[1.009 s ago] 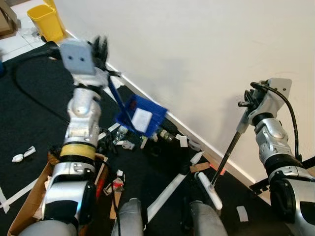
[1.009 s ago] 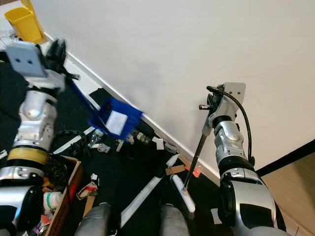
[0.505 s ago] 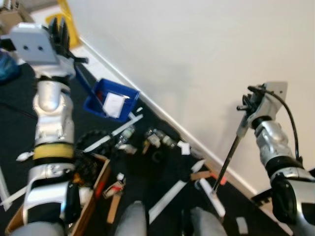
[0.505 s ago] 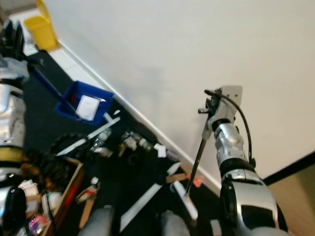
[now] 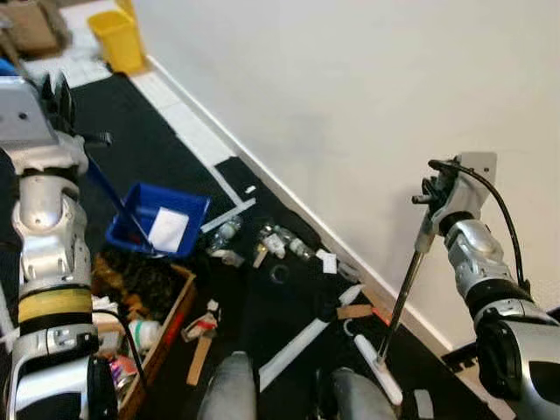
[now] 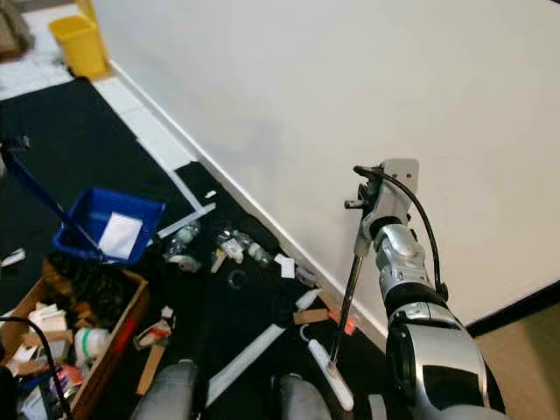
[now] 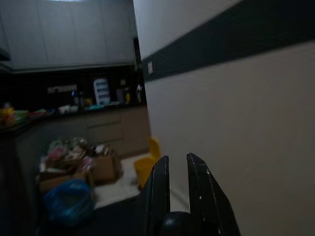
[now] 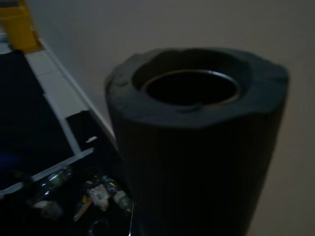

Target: Sweep floor

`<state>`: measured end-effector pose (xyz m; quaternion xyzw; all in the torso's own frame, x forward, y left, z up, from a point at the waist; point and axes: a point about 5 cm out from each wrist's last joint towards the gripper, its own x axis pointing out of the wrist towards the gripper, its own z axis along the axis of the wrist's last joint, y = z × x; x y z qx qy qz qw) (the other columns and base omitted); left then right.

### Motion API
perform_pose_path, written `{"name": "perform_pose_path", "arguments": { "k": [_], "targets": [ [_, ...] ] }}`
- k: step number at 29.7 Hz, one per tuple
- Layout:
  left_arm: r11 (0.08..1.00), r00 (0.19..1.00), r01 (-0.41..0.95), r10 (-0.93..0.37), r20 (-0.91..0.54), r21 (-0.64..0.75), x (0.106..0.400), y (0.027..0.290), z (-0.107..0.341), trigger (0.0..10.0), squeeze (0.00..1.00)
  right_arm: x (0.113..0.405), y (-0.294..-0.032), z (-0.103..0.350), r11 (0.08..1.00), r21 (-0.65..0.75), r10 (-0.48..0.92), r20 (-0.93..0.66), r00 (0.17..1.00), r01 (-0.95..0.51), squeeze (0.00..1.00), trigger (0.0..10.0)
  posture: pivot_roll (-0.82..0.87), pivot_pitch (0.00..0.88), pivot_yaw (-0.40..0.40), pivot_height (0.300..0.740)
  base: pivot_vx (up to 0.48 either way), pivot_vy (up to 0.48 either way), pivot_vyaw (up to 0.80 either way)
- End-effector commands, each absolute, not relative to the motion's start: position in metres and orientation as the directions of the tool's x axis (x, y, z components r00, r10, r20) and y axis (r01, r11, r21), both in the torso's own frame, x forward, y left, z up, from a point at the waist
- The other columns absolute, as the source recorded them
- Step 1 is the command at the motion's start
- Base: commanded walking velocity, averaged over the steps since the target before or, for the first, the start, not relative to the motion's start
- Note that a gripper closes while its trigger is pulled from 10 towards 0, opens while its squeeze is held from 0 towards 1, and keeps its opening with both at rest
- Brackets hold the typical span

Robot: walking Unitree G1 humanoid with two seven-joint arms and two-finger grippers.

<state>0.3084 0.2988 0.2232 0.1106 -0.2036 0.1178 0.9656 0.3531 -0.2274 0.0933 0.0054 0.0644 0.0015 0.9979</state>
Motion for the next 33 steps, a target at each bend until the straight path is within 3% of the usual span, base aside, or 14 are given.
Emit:
{"name": "perform_pose_path", "arguments": {
  "k": [1,18,33],
  "targets": [
    [0.956,0.868,-0.241,0.134,0.478,0.168,0.308,0.286,0.236,10.0,0.00,0.355,-0.226,0.095,1.000,0.000,0.011,-0.136,0.991,-0.012,0.00,10.0,0.25,0.064,-0.102,0.740,0.000,0.000,0.00],
    [0.947,0.824,-0.250,0.101,0.558,0.199,0.308,0.288,0.278,10.0,0.00,0.351,-0.224,0.087,0.999,0.038,0.013,-0.144,0.990,-0.007,0.00,10.0,0.25,0.062,-0.082,0.740,0.000,0.000,0.00],
    [0.991,0.838,-0.117,0.061,0.542,0.068,0.324,0.268,0.278,10.0,0.00,0.352,-0.226,0.092,0.996,0.079,-0.021,-0.112,0.993,0.030,0.00,10.0,0.23,0.055,-0.071,0.740,0.000,0.000,0.00]
  ]
}}
